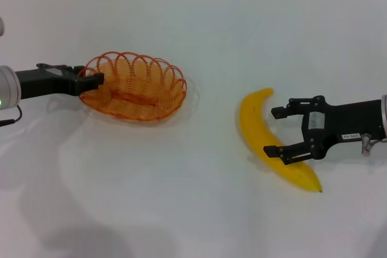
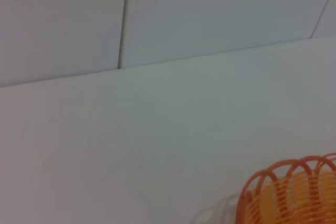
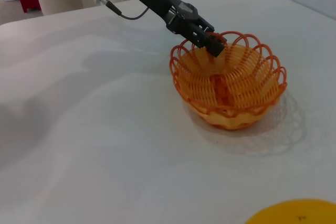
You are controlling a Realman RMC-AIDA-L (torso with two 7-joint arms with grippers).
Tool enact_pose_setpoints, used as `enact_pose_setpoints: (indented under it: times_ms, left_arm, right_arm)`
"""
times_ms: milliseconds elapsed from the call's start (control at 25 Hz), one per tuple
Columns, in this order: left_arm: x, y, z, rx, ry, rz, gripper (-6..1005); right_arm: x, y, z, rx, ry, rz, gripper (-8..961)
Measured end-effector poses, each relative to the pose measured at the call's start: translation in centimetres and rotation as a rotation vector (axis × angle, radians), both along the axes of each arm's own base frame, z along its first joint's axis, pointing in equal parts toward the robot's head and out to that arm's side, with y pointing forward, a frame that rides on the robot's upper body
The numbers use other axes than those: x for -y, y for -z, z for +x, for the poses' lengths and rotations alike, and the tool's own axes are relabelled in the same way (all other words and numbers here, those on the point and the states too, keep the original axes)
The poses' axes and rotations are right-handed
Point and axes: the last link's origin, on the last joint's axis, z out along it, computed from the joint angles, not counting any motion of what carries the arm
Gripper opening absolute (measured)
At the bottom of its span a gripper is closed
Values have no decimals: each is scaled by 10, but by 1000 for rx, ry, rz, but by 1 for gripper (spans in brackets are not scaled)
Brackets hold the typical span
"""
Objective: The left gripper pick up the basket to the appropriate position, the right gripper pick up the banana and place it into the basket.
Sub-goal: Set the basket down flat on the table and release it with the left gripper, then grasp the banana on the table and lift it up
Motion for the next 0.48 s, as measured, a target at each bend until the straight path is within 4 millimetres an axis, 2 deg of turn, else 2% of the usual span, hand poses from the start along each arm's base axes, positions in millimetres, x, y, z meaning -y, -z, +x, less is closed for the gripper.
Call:
enact_pose_setpoints:
  times_ms: [280, 480]
  left_arm:
    - [1, -2, 0, -29, 96, 49, 560]
    - [9, -9, -8, -26, 177, 149, 652]
  right_arm:
    - [1, 1, 1, -3, 6, -5, 893]
    - [1, 2, 1, -3, 4, -5, 893]
